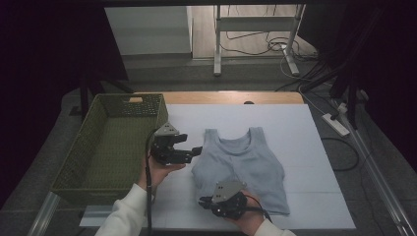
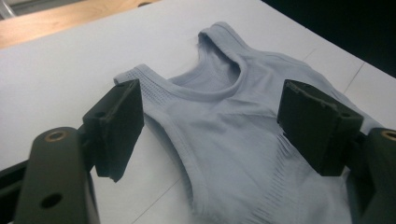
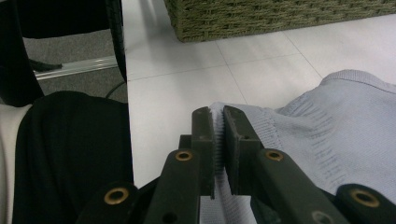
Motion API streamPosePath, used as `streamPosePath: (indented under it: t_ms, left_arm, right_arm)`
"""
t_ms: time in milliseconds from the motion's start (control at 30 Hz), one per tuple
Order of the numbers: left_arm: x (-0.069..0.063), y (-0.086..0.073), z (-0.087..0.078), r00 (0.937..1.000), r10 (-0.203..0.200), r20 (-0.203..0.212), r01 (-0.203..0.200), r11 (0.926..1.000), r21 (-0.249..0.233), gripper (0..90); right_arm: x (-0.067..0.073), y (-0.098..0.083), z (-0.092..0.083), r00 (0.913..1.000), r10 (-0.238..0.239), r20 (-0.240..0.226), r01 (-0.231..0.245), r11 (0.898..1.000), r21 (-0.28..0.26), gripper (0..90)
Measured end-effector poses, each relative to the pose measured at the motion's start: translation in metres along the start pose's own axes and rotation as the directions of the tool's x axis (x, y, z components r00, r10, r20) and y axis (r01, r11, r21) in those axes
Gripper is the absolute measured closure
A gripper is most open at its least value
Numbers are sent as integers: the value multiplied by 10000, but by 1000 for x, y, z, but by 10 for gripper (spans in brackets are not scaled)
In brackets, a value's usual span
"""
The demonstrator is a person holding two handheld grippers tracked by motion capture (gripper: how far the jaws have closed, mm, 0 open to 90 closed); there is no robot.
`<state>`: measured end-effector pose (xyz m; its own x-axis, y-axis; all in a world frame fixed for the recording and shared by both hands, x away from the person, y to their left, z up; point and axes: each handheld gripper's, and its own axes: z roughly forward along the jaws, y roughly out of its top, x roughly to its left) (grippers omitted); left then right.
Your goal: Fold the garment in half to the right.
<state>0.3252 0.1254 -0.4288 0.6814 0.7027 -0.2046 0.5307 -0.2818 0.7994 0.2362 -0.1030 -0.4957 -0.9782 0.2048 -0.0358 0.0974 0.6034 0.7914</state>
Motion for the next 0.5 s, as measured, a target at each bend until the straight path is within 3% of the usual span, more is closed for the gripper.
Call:
streamPosePath:
  t_ms: [200,500]
  left_arm:
    - [1,5,17,9998,-64,-162,70,9994,331,234]
    - [-3,15,33,9990,243,-382,-218,9976,652,242]
  right_arm:
    - [0,0,0,10000,-20,-9,20,10000,12,832]
    - [0,0,-1,10000,-19,-16,19,10000,18,832]
